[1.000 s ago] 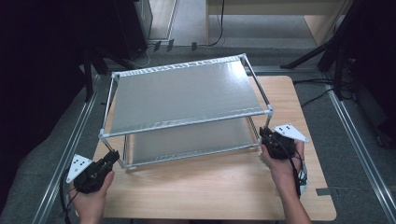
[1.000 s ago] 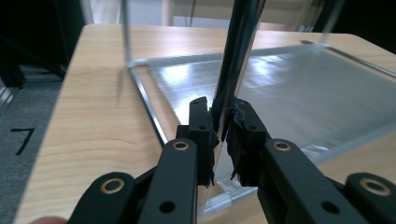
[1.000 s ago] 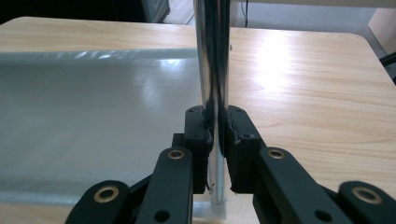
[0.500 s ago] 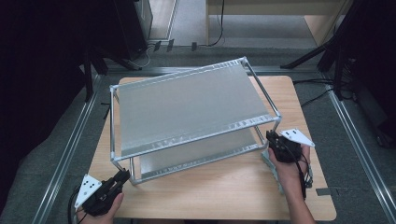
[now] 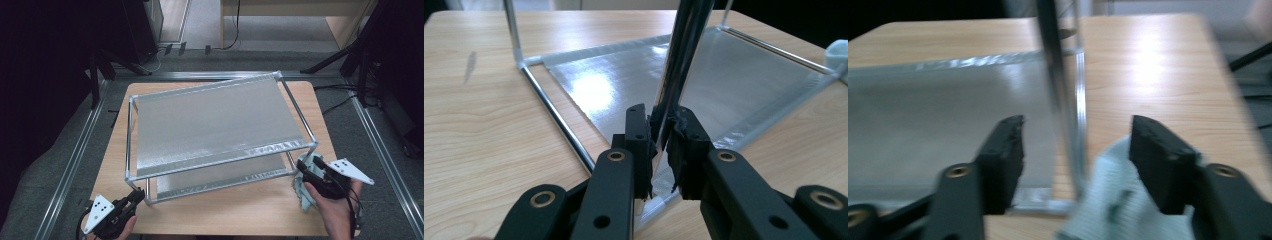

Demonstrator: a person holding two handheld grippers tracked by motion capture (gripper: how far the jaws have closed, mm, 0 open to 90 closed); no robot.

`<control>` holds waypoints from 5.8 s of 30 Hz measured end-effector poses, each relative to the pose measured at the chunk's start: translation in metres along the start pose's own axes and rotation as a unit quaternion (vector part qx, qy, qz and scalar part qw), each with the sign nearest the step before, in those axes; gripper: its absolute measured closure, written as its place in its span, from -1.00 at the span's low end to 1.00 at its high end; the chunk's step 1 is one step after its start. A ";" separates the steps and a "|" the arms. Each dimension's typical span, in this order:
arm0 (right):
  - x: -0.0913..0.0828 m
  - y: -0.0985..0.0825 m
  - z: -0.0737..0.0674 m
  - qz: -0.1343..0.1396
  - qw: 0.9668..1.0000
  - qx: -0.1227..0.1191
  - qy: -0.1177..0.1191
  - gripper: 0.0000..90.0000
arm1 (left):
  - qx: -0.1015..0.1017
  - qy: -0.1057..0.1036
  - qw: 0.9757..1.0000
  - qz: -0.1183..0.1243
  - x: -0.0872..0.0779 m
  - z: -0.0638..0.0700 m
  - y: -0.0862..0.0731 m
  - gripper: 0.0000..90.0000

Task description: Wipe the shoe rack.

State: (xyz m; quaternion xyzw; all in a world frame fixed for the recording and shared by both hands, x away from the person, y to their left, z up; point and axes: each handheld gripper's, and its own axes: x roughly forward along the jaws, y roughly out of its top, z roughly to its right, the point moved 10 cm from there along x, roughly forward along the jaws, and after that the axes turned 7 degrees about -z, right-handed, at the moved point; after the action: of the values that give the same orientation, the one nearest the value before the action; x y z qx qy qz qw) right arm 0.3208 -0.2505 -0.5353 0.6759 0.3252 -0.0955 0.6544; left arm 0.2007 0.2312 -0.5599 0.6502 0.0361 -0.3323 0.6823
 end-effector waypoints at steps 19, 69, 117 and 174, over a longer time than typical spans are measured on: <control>0.039 -0.062 0.049 -0.142 0.984 0.030 -0.102 -0.07 | -0.007 -0.027 1.000 0.004 0.004 0.007 0.000 0.71; 0.008 0.099 -0.189 0.042 0.991 -0.095 0.079 0.81 | 0.040 -0.070 0.997 -0.001 0.030 0.061 0.005 0.77; -0.006 0.097 -0.191 0.077 0.988 -0.100 0.084 0.93 | 0.048 -0.088 0.995 -0.002 0.032 0.071 0.004 0.77; -0.037 0.086 -0.042 0.133 0.989 0.055 0.017 0.93 | 0.027 -0.056 0.998 0.005 0.024 0.036 0.004 0.77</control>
State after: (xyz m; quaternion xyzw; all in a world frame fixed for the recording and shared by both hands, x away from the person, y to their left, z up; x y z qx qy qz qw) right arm 0.3279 -0.2163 -0.4386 0.7495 0.2382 -0.0137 0.6175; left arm 0.2077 0.1879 -0.5628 0.6494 -0.0141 -0.3655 0.6667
